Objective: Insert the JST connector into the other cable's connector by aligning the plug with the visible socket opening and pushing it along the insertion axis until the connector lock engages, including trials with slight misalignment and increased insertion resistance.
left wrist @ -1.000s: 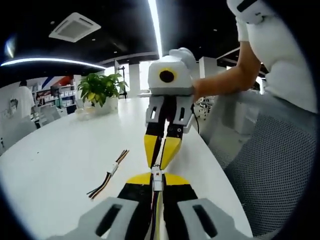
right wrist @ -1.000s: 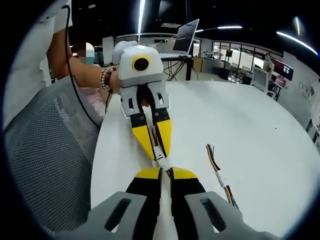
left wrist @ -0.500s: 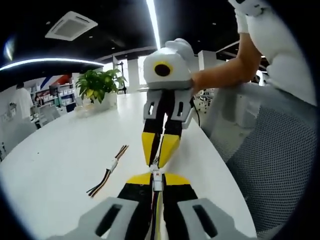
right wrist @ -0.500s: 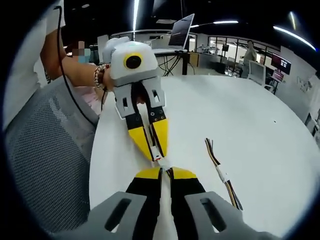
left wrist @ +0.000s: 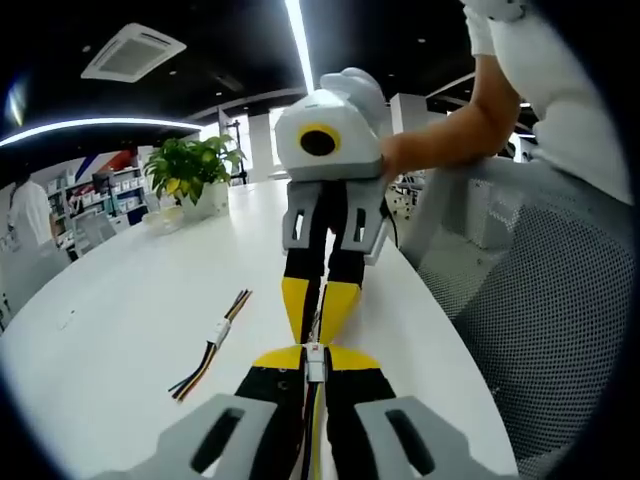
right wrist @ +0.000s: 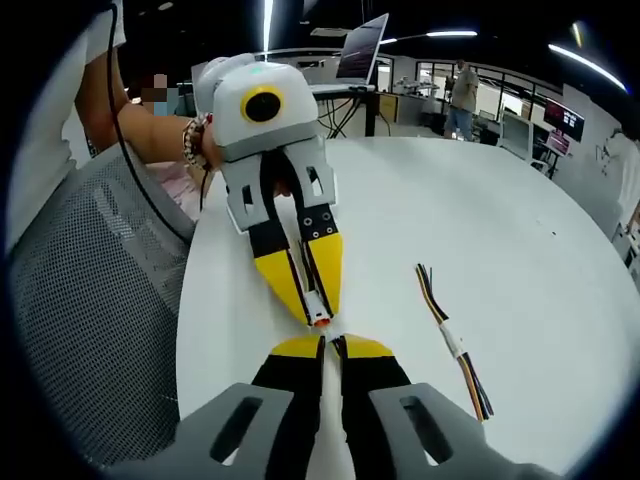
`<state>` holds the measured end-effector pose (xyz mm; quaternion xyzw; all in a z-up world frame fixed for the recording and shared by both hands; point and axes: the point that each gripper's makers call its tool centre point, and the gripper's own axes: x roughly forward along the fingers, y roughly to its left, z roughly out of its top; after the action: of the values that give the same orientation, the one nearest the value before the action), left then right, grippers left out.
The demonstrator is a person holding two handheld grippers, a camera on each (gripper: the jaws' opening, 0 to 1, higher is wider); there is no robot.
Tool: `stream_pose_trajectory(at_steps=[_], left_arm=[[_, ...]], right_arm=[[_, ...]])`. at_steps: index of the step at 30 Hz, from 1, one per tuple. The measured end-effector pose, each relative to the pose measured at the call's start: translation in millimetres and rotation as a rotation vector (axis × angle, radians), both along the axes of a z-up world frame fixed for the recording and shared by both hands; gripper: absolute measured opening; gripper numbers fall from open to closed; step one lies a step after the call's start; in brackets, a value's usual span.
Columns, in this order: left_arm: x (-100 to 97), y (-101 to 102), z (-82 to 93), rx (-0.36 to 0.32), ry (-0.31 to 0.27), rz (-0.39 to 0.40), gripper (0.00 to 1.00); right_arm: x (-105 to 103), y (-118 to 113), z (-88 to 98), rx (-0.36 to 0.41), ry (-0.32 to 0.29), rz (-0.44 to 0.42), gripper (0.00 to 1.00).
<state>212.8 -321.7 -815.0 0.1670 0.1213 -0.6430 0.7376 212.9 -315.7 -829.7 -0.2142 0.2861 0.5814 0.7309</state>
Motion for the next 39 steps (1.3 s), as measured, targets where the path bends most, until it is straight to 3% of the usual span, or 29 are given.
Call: stream_pose_trajectory(at_steps=[11, 18, 25, 39], left_arm=[[2.1, 3.3, 0.6, 0.000, 0.006, 0.016, 0.00], [8.7, 16.6, -11.9, 0.079, -0.006, 0.060, 0.00], [6.8, 8.7, -9.6, 0.089, 0.004, 0.058, 0.00], [12.3, 2.4, -12.5, 0.146, -0.010, 0.075, 0.00]], right_arm=[[-1.1, 0.2, 0.4, 0.000, -0.007, 0.011, 0.02], [3.9, -2.7, 4.2, 0.003, -0.022, -0.009, 0.02], [4.1, 0.0, 0.2, -0.045, -0.083, 0.012, 0.02], [9.5, -4.1, -1.0, -0.068, -0.094, -0.005, 0.02]])
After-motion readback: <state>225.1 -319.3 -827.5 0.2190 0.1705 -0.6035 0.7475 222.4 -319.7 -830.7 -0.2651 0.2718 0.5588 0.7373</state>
